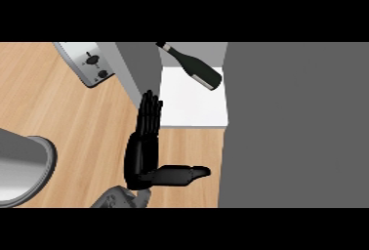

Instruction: Pick up the wine, place it into the cabinet and close the cabinet

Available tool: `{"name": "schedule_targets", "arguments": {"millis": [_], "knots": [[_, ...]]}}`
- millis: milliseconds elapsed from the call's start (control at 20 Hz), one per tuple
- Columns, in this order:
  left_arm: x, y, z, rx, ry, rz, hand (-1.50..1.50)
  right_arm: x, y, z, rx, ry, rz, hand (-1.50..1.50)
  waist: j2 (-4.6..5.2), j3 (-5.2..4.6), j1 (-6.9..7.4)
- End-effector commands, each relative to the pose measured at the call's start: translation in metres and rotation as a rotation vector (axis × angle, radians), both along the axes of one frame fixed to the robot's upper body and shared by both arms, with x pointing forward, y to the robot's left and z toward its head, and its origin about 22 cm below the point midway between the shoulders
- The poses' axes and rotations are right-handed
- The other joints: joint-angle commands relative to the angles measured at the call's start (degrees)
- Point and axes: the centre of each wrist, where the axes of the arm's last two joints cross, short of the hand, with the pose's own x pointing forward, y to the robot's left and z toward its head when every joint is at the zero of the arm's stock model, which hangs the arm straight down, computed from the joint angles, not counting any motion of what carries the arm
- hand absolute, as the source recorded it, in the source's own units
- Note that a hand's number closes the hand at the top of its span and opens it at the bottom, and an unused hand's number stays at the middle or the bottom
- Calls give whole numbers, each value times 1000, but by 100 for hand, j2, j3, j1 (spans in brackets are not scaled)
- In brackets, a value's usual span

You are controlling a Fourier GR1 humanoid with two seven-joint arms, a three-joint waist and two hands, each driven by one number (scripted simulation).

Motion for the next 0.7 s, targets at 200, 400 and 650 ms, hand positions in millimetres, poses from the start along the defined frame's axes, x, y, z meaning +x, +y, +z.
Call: {"name": "schedule_targets", "arguments": {"millis": [200,400,650], "knots": [[-60,20,8,-17,-20,11,-150,-29,-1,30,-167,-27,197,150,0,-4,39],[-71,45,0,18,-25,45,-150,-35,9,21,-149,67,427,150,4,-3,43],[-89,63,1,35,-12,34,-150,-52,20,36,-135,15,506,150,-4,-19,20]]}}
